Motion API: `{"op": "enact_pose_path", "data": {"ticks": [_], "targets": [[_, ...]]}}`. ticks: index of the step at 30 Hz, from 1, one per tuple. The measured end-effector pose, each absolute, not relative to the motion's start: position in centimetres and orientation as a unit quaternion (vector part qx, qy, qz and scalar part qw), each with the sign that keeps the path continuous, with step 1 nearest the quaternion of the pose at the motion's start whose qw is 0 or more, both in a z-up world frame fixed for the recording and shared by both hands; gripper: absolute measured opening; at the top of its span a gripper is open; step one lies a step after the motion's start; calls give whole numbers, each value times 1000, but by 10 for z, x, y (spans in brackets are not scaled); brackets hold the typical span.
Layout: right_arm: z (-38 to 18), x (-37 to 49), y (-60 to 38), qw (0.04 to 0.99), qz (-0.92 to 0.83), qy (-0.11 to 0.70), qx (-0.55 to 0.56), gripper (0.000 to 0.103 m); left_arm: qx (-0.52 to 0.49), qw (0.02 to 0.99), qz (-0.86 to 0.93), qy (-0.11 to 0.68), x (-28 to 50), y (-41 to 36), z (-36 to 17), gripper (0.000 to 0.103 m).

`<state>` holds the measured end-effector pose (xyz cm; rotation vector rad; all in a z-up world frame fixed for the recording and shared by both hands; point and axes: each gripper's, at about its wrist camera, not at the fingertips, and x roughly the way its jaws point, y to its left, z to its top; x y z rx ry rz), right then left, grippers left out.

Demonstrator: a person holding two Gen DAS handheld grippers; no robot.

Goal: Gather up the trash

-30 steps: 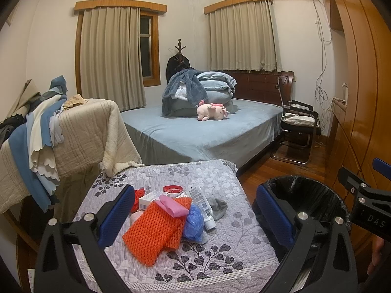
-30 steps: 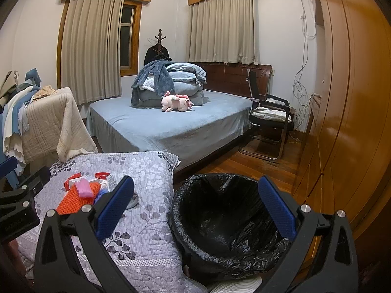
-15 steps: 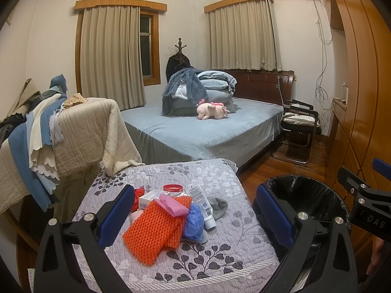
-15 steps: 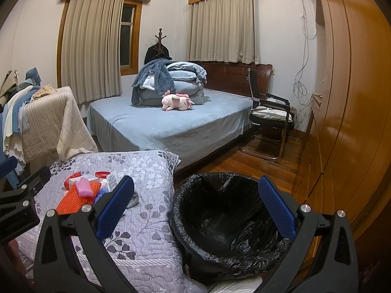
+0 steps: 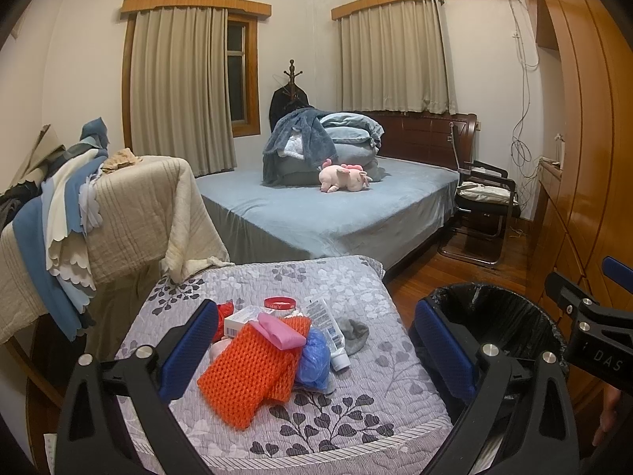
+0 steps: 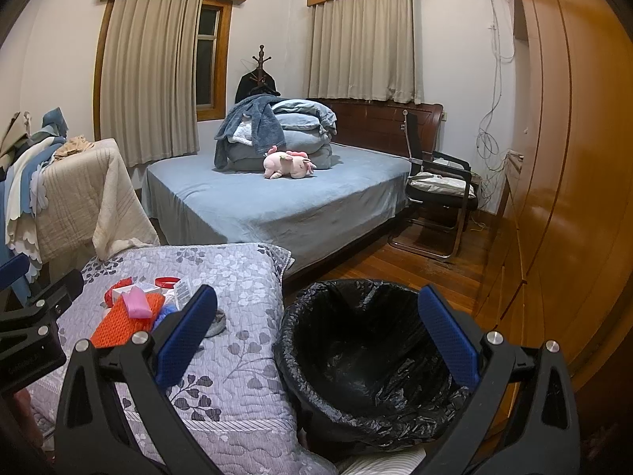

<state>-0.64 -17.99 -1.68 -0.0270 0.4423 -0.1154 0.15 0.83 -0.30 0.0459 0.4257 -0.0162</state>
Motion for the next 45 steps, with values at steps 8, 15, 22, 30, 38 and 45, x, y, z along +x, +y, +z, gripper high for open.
{"op": "enact_pose_path", "data": {"ticks": [8,15,22,30,38,45], "targets": [[-29,10,-162,973,-42,227,-15,98,13,977,1,214,7,24,-22,97],[-43,30,-146,971,-14,240,-9,98,-3,973,27,228,20,58,-42,97],[-67,60,-122,967,15,253,-11,98,-8,966,74,248,40,95,-66,97],[-100,106,-77,955,89,284,-16,78,-5,958,112,265,68,138,-97,97],[-128,139,-8,939,165,299,-46,66,-5,946,147,287,89,181,-117,97],[-152,153,20,924,196,324,-50,53,4,942,155,299,100,195,-125,97]]}}
